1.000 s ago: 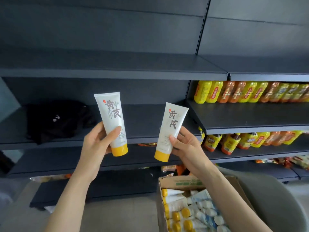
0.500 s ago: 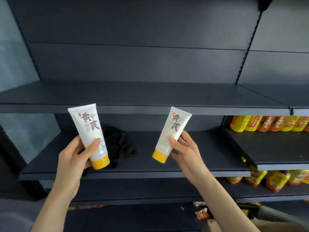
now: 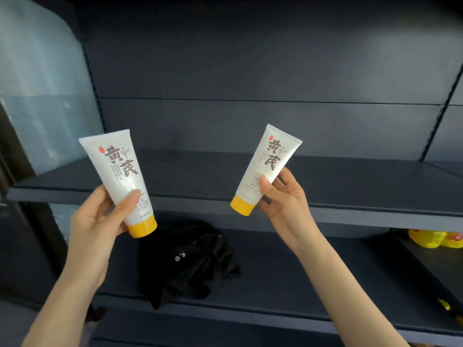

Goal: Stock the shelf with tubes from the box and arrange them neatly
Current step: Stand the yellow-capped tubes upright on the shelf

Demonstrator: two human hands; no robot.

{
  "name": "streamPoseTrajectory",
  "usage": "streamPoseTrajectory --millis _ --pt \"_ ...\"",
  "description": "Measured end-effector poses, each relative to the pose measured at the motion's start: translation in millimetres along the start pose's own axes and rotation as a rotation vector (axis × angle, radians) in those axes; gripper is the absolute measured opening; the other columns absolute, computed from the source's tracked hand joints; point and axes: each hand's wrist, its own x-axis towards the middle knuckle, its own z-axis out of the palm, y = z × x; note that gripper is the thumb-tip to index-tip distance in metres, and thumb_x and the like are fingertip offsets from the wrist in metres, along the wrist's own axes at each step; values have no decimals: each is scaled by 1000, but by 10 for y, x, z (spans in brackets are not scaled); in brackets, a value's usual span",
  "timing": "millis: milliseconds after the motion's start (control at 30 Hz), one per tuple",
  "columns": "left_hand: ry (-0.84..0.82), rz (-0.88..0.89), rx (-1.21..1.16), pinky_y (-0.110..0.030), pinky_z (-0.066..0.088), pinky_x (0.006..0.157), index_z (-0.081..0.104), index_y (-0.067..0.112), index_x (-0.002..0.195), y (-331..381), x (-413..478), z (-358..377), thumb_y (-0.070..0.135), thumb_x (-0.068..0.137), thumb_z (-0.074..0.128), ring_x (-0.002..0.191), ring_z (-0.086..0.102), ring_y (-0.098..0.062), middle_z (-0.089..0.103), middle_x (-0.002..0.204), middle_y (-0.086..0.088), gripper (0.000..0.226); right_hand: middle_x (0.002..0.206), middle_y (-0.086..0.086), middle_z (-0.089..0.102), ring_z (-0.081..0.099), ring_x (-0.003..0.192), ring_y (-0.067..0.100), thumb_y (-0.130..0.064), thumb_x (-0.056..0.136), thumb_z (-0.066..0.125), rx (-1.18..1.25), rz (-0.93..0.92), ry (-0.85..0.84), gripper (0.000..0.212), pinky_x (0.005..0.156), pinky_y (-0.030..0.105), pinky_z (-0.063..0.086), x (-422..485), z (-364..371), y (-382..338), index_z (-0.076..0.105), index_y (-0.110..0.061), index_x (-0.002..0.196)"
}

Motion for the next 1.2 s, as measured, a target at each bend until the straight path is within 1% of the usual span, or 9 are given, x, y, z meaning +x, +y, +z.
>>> streamPoseTrajectory --millis 100,167,267,400,533,700,1000,1167,1200 --pt "9 60 30 -22 58 69 66 34 108 36 300 126 32 76 66 93 68 -5 72 103 15 32 120 9 63 64 106 26 -5 90 57 41 -28 12 31 78 34 55 503 49 15 54 -6 121" --pt "19 89 51 -21 58 69 66 34 106 21 483 184 30 78 65 93 68 -6 72 101 15 29 119 8 62 63 105 25 -2 92 56 40 -35 12 26 78 33 55 868 100 63 55 -7 118" --pt "40 105 75 -21 57 73 66 35 106 -28 718 177 35 73 67 97 67 -6 72 105 14 33 112 3 64 65 99 22 0 91 57 -10 -13 2 26 77 35 56 1418 221 190 55 -9 116" --pt "89 115 95 -35 49 86 68 39 103 -132 968 38 39 70 69 103 66 -7 70 111 12 33 110 3 63 63 103 25 1 90 58 -166 48 -12 33 79 40 56 2082 416 447 52 -7 122" --pt "95 107 135 -39 49 90 69 40 99 -239 1246 -146 40 69 69 103 66 -7 70 110 12 30 117 8 62 62 109 27 -1 90 60 -380 84 3 35 88 46 54 2577 606 818 52 -8 123" --pt "71 102 121 -30 49 83 67 39 103 -348 1694 -397 40 67 68 100 66 -3 71 107 17 36 122 8 61 59 111 22 -2 89 61 -608 83 10 35 93 35 51 3028 789 1336 53 -7 123" --pt "-76 90 94 -9 50 65 66 40 103 -621 2457 -935 37 68 69 93 67 1 72 102 19 35 123 7 62 59 114 21 -2 88 62 -688 87 199 35 98 39 49 3436 1072 2052 52 -7 122" --pt "-139 62 59 -8 49 65 67 44 98 -791 2667 -1091 36 69 69 92 67 2 72 100 19 30 123 4 61 59 110 18 -7 88 64 -754 44 290 37 85 28 50 3469 1136 2206 51 -9 123" --pt "-147 52 53 -7 49 65 67 43 99 -830 2692 -1107 36 68 69 92 67 2 71 101 20 32 123 4 60 59 110 18 -8 88 64 -778 33 299 37 85 28 50 3476 1154 2221 50 -9 122"
